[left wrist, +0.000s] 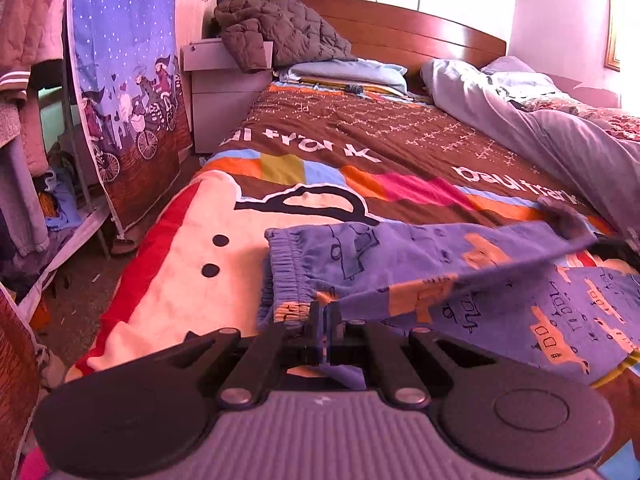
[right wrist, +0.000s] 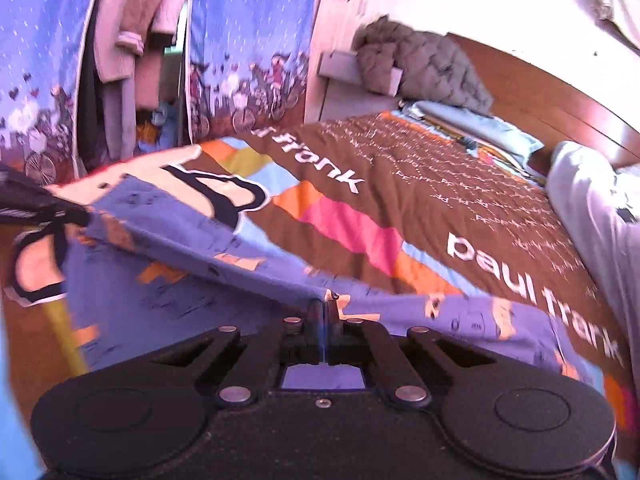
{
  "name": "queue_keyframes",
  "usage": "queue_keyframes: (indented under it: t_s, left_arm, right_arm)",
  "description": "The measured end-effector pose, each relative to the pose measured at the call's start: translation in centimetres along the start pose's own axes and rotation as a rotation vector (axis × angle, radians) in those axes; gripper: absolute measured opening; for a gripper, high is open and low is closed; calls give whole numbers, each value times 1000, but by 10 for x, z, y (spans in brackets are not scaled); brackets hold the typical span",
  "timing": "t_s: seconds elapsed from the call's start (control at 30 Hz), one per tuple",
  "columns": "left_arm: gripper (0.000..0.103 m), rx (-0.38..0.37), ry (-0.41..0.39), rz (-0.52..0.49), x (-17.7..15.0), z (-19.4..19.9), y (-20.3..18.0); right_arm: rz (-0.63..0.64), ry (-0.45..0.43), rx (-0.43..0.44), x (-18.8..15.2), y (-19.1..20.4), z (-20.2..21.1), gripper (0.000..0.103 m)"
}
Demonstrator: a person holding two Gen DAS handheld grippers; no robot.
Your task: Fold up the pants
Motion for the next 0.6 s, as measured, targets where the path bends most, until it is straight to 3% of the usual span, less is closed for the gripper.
queue_keyframes:
  t_s: [0.13, 0.27, 0.6]
  left_arm:
    - [1, -21, 7, 9, -2, 0, 5]
    - [1, -27, 37, 4, -6, -3, 6]
    - [1, -50, 36, -24, -9, 3, 7]
  right_arm:
    - [-58, -10, 13, -35, 29, 30, 0]
    - [-65, 58, 9, -68, 50, 26, 0]
    - [-2, 60, -30, -67, 62, 40, 0]
Point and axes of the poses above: each gripper's, at about its wrist camera, not at the fingertips, and z roughly against the way its jaws point, y to its left, x to its top, the point moved 8 cm from there along -z, roughly the way its jaws point, and after that the axes turned 7 degrees about x, right-handed, at the moved point
